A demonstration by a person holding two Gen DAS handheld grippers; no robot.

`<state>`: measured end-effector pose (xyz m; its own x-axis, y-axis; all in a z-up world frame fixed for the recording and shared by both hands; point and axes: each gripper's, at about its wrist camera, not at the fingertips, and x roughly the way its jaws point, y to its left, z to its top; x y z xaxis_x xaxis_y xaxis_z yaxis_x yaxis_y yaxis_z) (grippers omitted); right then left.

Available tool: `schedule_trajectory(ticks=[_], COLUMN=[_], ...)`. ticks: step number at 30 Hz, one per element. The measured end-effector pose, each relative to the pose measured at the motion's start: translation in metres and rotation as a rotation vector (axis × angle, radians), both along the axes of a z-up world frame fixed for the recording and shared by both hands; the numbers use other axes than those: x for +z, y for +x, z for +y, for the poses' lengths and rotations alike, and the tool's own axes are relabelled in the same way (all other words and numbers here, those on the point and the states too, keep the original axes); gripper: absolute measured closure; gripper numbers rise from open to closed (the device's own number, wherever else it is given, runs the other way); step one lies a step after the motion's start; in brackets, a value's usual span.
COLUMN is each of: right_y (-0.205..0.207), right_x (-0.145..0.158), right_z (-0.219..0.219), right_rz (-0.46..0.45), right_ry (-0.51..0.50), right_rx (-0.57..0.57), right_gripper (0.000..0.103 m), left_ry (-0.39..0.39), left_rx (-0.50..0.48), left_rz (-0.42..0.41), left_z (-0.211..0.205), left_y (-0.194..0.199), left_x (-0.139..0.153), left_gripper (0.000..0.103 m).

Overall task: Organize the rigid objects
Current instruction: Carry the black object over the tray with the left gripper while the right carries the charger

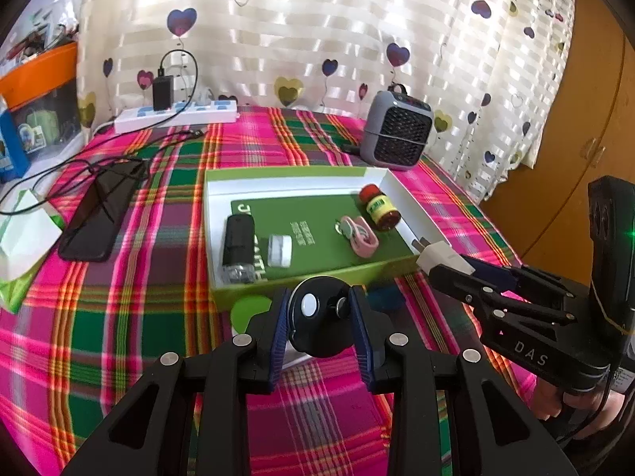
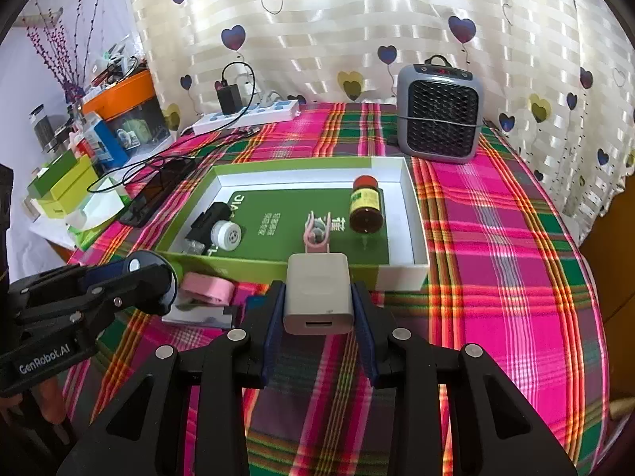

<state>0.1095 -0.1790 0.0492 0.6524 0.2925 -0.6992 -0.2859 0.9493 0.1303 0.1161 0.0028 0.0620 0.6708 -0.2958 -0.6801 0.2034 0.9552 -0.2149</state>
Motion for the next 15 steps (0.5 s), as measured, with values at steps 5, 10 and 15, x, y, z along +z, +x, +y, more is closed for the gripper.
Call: schedule_trajectory(ticks=[5, 10, 15], right_y=[0.009, 0.017, 0.028], right_x=[0.003, 0.006, 0.010], right_z=[0.003, 0.007, 0.011], right_rz=[-0.001, -0.002, -0.007], right_ry=[0.000, -0.002, -0.007], right_rx=[0.007, 0.012, 0.018], right_gripper=[0.068, 0.068, 0.068], left_ry=[0.002, 0.002, 0.005], left_rx=[0.008, 0.013, 0.016], left_rz=[-0.005, -0.009, -0.011], left_z=[0.003, 0.007, 0.010], left_y=[0.011, 0.021, 0.035], left_x=[0.003, 0.006, 0.008], left_gripper=[0.074, 0.074, 0.074])
